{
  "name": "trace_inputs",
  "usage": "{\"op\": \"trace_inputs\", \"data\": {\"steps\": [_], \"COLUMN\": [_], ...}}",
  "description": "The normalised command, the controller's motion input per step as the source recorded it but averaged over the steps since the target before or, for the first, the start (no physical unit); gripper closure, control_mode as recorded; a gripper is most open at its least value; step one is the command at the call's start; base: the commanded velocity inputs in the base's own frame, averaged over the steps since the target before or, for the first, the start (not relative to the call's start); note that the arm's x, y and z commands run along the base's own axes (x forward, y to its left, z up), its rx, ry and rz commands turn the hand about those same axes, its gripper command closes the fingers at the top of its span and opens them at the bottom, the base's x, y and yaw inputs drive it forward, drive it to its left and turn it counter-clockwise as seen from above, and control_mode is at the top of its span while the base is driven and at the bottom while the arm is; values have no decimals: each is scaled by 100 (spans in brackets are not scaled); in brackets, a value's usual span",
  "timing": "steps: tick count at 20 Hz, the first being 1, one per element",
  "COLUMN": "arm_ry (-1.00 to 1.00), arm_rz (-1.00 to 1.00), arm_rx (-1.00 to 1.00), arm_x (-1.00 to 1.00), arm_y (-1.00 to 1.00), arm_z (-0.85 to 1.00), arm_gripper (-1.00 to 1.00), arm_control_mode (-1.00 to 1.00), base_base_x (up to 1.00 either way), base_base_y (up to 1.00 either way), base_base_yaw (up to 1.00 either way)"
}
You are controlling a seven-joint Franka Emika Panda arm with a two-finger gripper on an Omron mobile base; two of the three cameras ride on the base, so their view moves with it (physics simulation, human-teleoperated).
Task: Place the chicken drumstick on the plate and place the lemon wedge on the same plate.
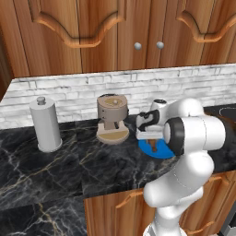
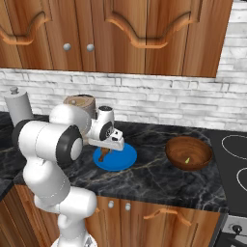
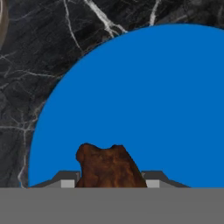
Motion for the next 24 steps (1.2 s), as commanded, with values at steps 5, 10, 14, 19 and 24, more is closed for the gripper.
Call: {"op": "trace_inputs", "data": {"steps": [5, 10, 14, 19, 24], "arm_ry": [-4, 0, 0, 0, 2], "arm_rz": [0, 0, 0, -1, -6], "arm_rx": [0, 0, 0, 0, 0], "arm_x": [16, 12, 1, -6, -18], "arm_y": [0, -2, -3, -9, -20], "arm_z": [-26, -6, -9, 5, 38], "arm_gripper": [100, 100, -100, -100, -100], "arm_control_mode": [-100, -100, -100, -100, -100], "base_base_x": [0, 0, 0, 0, 0], "base_base_y": [0, 0, 0, 0, 0], "base_base_yaw": [0, 0, 0, 0, 0]}}
